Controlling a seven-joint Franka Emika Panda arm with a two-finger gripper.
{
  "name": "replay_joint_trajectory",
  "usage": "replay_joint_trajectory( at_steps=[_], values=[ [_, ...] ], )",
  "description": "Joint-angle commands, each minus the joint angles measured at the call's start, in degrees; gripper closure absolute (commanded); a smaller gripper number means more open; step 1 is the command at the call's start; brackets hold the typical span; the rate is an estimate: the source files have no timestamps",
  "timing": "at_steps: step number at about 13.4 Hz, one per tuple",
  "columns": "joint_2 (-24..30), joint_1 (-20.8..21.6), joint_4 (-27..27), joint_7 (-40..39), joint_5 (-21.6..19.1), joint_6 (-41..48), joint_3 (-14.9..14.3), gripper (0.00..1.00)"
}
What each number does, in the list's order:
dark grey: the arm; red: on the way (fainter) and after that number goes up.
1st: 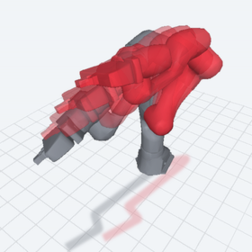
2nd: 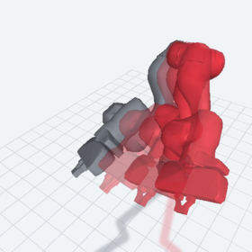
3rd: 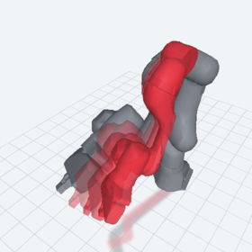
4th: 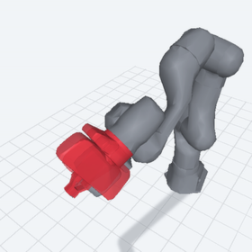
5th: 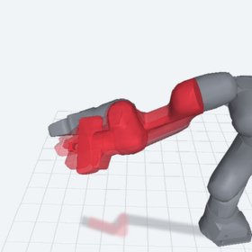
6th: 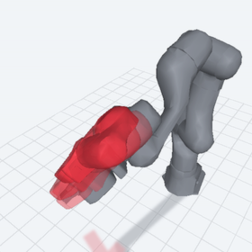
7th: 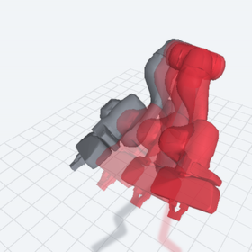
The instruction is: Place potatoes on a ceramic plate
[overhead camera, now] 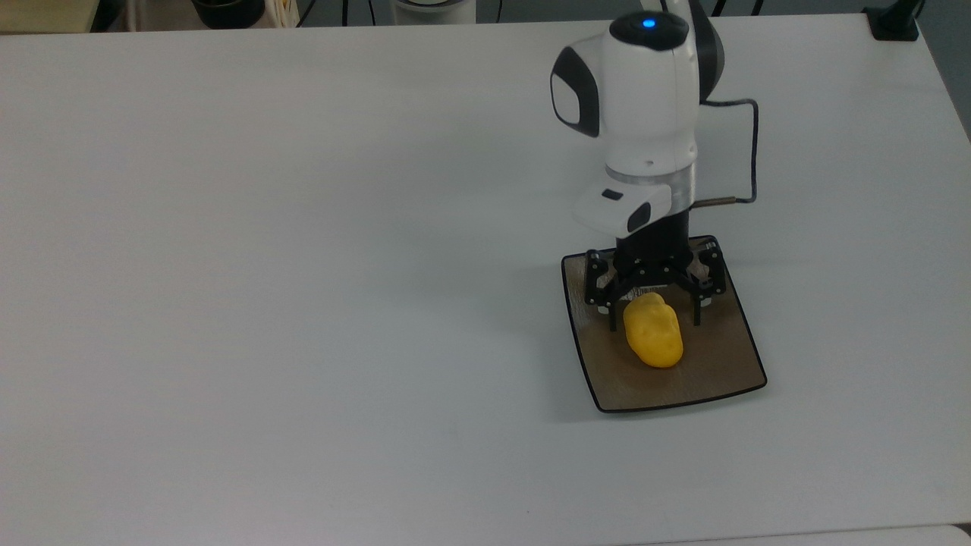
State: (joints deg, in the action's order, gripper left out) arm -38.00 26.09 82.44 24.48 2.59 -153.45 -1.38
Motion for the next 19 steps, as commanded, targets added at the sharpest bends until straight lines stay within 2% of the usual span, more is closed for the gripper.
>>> replay_joint_trajectory(
  at_steps=[1, 4, 6, 8, 9, 11, 13, 15, 16, 19],
  values=[
    [11.3, -1.6, 7.9, 1.3, 1.1, 8.3, 0.0, 0.0],
    [20.5, -5.0, 9.1, 1.7, 0.1, 25.1, 0.0, 0.0],
    [26.5, -7.2, 9.1, 1.6, 0.0, 39.3, 0.1, 0.0],
    [32.4, -10.3, 9.4, 1.8, -3.1, 49.8, 0.3, 0.0],
    [34.2, -11.7, 9.8, 1.8, -3.3, 53.0, 0.3, 0.0],
    [38.2, -14.6, 10.9, 1.5, -3.6, 57.5, 0.4, 0.0],
    [42.8, -16.1, 14.5, 0.5, -3.9, 59.0, 0.3, 0.0],
    [43.4, -17.3, 15.1, -3.2, -3.9, 59.1, 0.3, 0.0],
    [43.4, -17.5, 15.2, -5.8, -3.9, 59.1, 0.3, 0.0],
    [43.0, -17.7, 15.3, -20.9, -3.4, 57.8, 0.2, 0.0]
  ],
)
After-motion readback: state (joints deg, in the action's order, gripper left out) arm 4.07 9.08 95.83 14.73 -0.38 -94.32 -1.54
